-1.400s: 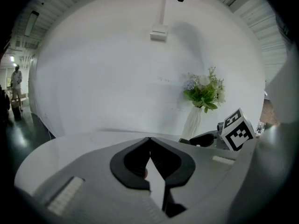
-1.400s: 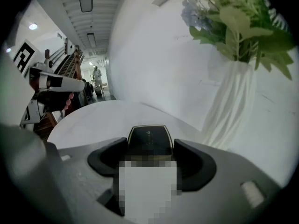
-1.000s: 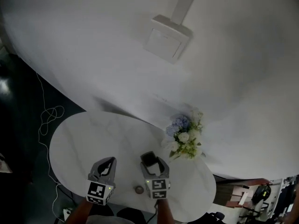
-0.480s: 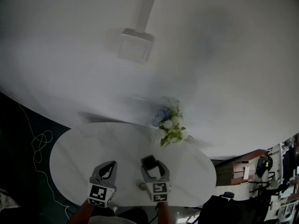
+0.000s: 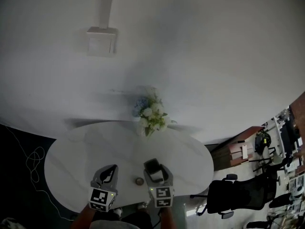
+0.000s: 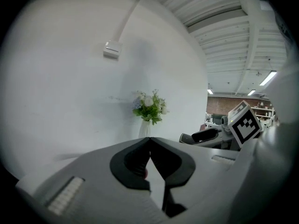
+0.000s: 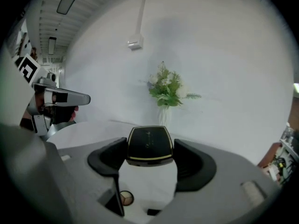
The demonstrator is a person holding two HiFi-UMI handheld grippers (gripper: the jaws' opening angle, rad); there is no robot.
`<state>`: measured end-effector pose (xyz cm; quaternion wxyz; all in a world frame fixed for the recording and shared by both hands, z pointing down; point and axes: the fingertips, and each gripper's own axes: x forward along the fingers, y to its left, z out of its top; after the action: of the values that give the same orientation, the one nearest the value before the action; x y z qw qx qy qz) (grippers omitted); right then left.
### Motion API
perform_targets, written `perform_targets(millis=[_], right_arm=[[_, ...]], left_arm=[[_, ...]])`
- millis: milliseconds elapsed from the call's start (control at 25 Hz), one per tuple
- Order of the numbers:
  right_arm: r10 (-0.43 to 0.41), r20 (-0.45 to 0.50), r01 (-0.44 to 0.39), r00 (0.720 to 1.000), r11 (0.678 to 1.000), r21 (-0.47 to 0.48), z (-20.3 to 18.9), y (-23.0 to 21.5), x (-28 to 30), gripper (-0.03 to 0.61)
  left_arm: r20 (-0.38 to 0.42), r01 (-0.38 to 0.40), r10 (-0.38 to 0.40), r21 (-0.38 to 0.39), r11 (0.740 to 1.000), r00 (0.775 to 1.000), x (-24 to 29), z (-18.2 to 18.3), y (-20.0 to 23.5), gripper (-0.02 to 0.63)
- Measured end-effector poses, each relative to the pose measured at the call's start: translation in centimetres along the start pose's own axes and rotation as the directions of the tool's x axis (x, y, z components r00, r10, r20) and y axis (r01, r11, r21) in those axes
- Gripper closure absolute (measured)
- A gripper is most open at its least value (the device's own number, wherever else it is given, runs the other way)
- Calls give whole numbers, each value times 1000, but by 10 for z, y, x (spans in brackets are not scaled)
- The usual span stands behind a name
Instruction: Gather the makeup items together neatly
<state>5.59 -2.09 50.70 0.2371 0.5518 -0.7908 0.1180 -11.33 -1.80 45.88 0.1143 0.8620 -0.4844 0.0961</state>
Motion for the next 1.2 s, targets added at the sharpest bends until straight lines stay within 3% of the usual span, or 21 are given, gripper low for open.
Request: perform_targets(millis=[440, 880, 1200], right_arm=[[-124, -22, 125, 992, 989, 72, -44, -70, -65, 259], [-139, -47, 143, 989, 983, 116, -88, -130, -96, 259], [-119, -90, 130, 989, 984, 119, -125, -150, -88, 259]], left_arm=[[-17, 114, -113, 36, 993, 993, 23, 4, -84, 604], [-62, 146, -144, 45, 988, 988, 50, -12, -160, 604], [-104, 130, -126, 36, 991, 987, 63, -33, -182, 604]])
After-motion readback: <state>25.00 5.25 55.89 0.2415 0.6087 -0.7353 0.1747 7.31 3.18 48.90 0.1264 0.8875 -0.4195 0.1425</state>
